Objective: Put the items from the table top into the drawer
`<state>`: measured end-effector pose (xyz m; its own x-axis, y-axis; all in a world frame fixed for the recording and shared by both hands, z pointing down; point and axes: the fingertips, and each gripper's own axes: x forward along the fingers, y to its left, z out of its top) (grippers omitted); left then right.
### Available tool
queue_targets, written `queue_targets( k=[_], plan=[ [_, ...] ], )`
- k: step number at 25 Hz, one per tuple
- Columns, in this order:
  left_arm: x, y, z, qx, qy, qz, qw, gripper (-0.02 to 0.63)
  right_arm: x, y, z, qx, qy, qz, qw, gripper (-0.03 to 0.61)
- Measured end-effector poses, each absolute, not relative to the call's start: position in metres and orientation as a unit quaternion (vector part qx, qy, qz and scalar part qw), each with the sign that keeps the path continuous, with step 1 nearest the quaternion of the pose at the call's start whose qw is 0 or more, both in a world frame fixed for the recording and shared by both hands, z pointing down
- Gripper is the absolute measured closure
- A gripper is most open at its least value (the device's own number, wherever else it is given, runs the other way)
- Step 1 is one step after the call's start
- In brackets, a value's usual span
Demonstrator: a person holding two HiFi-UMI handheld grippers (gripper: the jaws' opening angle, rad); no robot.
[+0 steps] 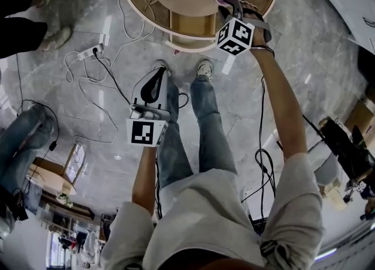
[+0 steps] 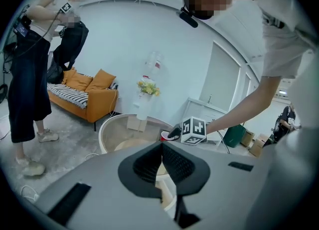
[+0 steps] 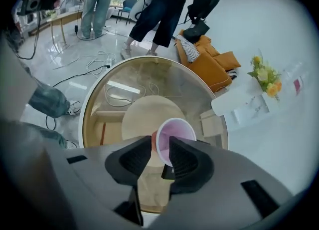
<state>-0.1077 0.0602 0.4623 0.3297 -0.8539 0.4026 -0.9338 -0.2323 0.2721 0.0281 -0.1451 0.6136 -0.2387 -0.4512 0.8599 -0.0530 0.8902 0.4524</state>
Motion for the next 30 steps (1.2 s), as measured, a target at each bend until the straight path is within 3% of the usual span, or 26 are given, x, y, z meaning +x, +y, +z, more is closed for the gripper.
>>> queue_targets(
  k=[8,30],
  plan=[
    [-0.114,0.066,0.467,0.777,-0.575,0.083,0.243,0.598,0.027,-0.146,0.625,0.134,-0.749,-0.193,0.620,0.536],
    [-0.058,0.047,0.463,0.808,-0.536,0.095,0.227,0.598,0.059,-0.049,0.557,0.220,-0.837,-0.179,0.468,0.540]
  ],
)
